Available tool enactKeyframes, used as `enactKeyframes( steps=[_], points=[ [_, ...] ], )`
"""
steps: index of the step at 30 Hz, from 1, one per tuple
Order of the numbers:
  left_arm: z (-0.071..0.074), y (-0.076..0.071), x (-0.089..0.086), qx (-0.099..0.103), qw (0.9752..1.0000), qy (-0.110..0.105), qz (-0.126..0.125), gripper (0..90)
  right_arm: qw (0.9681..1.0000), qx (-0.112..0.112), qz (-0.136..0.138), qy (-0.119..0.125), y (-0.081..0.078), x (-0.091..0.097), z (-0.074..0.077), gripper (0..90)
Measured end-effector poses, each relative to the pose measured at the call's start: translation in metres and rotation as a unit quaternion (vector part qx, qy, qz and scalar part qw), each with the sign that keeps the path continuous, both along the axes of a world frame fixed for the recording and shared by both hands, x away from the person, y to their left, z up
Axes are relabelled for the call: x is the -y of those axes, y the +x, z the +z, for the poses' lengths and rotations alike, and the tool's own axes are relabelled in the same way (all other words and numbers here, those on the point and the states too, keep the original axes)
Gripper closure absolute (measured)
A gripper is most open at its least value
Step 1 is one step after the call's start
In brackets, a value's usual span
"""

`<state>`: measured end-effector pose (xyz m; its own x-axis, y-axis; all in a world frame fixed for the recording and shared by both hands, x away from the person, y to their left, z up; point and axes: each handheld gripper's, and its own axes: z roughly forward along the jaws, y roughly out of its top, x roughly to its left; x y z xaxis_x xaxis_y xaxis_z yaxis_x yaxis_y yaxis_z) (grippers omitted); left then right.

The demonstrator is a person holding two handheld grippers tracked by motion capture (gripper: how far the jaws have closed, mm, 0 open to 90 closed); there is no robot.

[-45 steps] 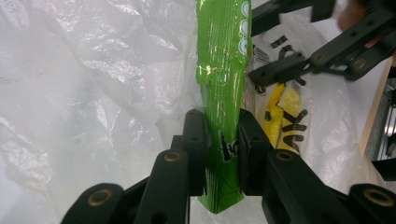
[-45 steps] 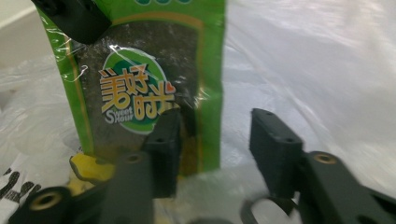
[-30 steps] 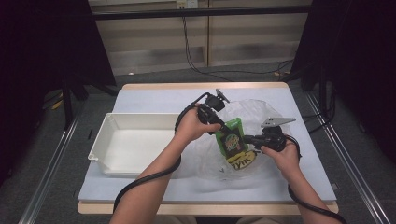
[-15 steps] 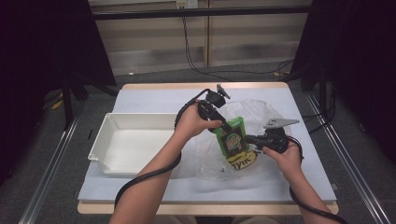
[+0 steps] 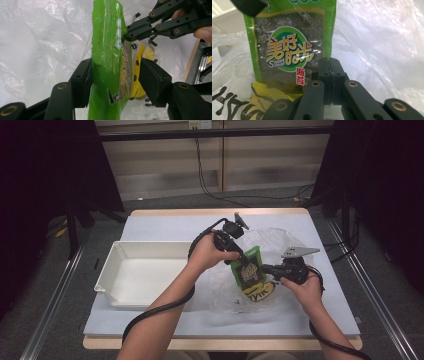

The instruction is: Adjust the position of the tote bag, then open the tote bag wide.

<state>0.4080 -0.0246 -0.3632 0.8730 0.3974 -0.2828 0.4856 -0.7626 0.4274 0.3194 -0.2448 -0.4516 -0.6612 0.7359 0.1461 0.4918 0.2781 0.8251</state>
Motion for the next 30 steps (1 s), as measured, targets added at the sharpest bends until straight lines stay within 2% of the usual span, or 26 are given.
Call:
enactKeyframes(
  steps=[1,2,3,4,5,7,8,9,10,11,13,15,16,17,18,19,21,23,24,25,26,28,30],
  points=[
    [0.000,-0.001,0.003,0.006,0.9999,0.007,-0.010,60.0,1.0000,0.000,-0.001,-0.002,0.000,-0.001,0.001,90.0],
    [0.000,-0.001,0.003,0.006,0.9999,0.007,-0.010,66.1,1.0000,0.000,-0.001,-0.002,0.000,-0.001,0.001,90.0],
    [-0.001,-0.002,0.004,0.009,0.9999,0.012,-0.005,66.1,1.0000,0.003,-0.002,-0.001,0.000,-0.001,0.001,90.0],
    [-0.001,-0.002,0.004,0.008,0.9998,0.020,-0.001,73.3,1.0000,0.001,0.001,-0.001,0.000,-0.001,0.001,89.8],
    [-0.002,0.000,0.004,0.004,0.9998,0.019,-0.001,75.0,0.9999,-0.011,0.000,0.006,0.001,0.000,-0.001,86.2],
    [0.000,0.000,0.002,0.002,0.9998,0.019,-0.001,75.7,0.9998,-0.015,-0.004,0.013,0.001,0.001,-0.001,84.0],
    [0.000,-0.001,0.002,0.001,0.9999,0.017,0.003,76.1,0.9998,-0.018,-0.002,0.011,0.001,0.001,0.000,77.4],
    [0.002,0.000,0.001,-0.002,0.9999,0.017,0.001,76.2,0.9998,-0.018,-0.006,0.001,0.002,0.002,0.000,67.1],
    [0.004,0.001,0.000,-0.005,0.9998,0.017,-0.001,76.3,0.9998,-0.018,-0.011,-0.005,0.001,0.003,0.001,65.5],
    [0.007,0.002,-0.002,-0.008,0.9999,0.013,0.005,76.4,0.9998,-0.019,-0.005,-0.005,0.001,0.004,0.001,63.9],
    [0.015,0.004,-0.005,-0.006,0.9999,0.004,0.009,76.6,0.9997,-0.020,-0.011,-0.006,0.001,0.006,0.001,53.2],
    [0.024,0.005,-0.007,0.004,0.9999,-0.001,0.011,76.6,0.9994,-0.032,-0.008,-0.011,0.001,0.008,-0.001,42.9],
    [0.028,0.005,-0.008,0.008,0.9999,-0.001,0.009,76.6,0.9994,-0.032,-0.008,-0.011,0.001,0.008,-0.001,42.9],
    [0.036,0.006,-0.008,0.016,0.9999,0.003,0.002,76.6,0.9990,-0.040,-0.011,-0.012,0.001,0.009,-0.003,36.0],
    [0.036,0.006,-0.008,0.016,0.9999,0.003,0.002,76.6,0.9990,-0.040,-0.011,-0.012,0.001,0.009,-0.003,36.0],
    [0.044,0.008,-0.010,0.023,0.9997,0.005,-0.003,76.6,0.9986,-0.048,-0.017,-0.011,0.001,0.010,-0.004,33.2],
    [0.048,0.009,-0.011,0.027,0.9996,0.003,-0.005,76.6,0.9986,-0.049,-0.016,-0.013,0.001,0.010,-0.004,32.3],
    [0.062,0.010,-0.016,0.023,0.9995,-0.014,-0.019,76.6,0.9981,-0.056,-0.016,-0.020,0.001,0.008,-0.005,23.2],
    [0.062,0.010,-0.016,0.023,0.9995,-0.014,-0.019,76.6,0.9981,-0.056,-0.016,-0.020,0.001,0.008,-0.005,23.2],
    [0.072,0.011,-0.019,0.031,0.9992,-0.013,-0.022,76.6,0.9976,-0.062,-0.016,-0.027,0.001,0.007,-0.007,20.8],
    [0.072,0.011,-0.019,0.031,0.9992,-0.013,-0.022,76.6,0.9976,-0.062,-0.016,-0.027,0.001,0.007,-0.007,20.8],
    [0.081,0.010,-0.023,0.041,0.9988,-0.005,-0.027,76.6,0.9970,-0.069,-0.021,-0.030,0.002,0.004,-0.008,15.6],
    [0.088,0.009,-0.028,0.045,0.9986,-0.007,-0.026,76.5,0.9965,-0.074,-0.022,-0.031,0.001,0.003,-0.007,13.7]
  ],
)
